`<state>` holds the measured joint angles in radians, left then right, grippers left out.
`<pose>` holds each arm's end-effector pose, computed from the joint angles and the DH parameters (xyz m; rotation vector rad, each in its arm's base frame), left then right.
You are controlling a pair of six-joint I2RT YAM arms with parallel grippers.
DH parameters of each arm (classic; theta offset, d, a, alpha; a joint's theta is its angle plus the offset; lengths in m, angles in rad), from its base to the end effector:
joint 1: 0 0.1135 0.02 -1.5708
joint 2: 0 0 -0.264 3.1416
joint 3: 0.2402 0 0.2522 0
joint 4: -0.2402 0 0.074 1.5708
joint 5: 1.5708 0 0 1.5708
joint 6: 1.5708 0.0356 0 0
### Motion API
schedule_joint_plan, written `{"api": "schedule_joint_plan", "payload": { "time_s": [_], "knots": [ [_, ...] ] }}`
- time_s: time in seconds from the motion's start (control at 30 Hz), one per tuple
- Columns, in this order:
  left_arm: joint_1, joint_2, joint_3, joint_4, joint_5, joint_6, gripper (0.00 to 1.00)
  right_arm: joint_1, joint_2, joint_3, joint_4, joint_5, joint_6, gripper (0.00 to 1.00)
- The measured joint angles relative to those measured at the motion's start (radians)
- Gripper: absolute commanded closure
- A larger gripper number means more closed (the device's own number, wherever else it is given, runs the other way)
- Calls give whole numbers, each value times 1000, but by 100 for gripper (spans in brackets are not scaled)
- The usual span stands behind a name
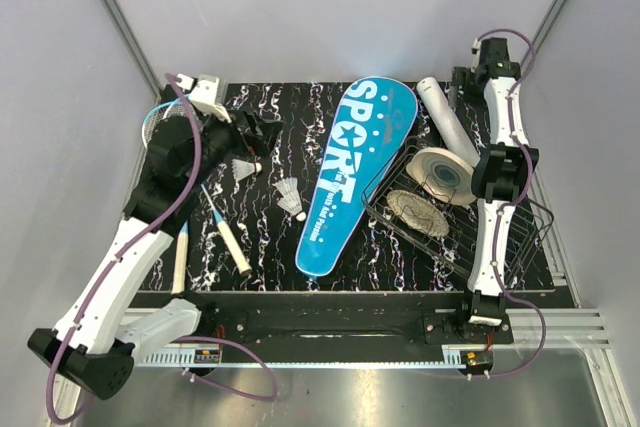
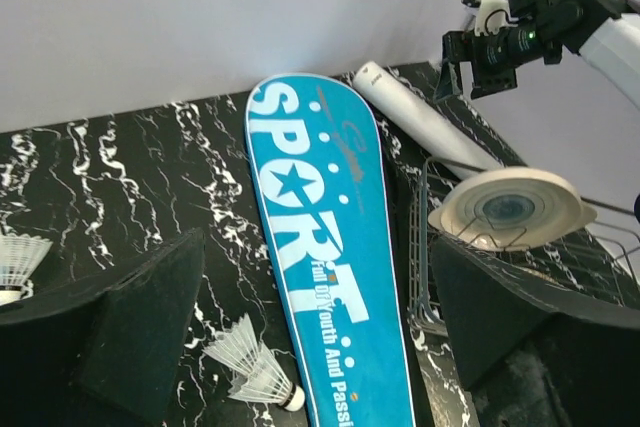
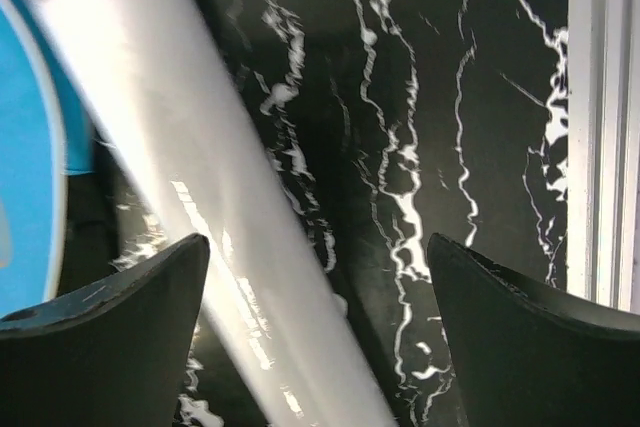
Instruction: Pack up the badminton gear
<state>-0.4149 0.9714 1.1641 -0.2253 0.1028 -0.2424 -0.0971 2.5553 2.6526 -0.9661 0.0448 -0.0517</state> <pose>0.1901 -0.0877 0.4337 0.2217 1.6201 -0.5897 0.5459 -0.0548 0.2594 0.0755 2.4410 -0.1210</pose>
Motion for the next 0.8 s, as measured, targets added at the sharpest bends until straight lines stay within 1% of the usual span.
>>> {"api": "schedule_joint_plan", "payload": {
  "time_s": [0.1, 0.2, 0.47, 0.57, 0.63, 0.8],
  "knots": [
    [-35, 35, 0, -8, 1, 4, 1, -45, 40, 0, -36, -48, -36, 5],
    [-64, 73, 0, -17, 8, 7, 1, -55, 35, -8, -34, -89, -46, 5],
    [-81, 109, 0, -28, 26, 7, 1, -25, -3, -166, 20, -229, -68, 5],
    [-81, 109, 0, -28, 26, 7, 1, -14, -3, -193, 14, -239, -82, 5],
    [-81, 109, 0, -28, 27, 7, 1, -7, -3, -194, 14, -238, -92, 7],
    [-81, 109, 0, -28, 28, 7, 1, 10, -3, -196, 32, -171, -121, 14]
  ]
}}
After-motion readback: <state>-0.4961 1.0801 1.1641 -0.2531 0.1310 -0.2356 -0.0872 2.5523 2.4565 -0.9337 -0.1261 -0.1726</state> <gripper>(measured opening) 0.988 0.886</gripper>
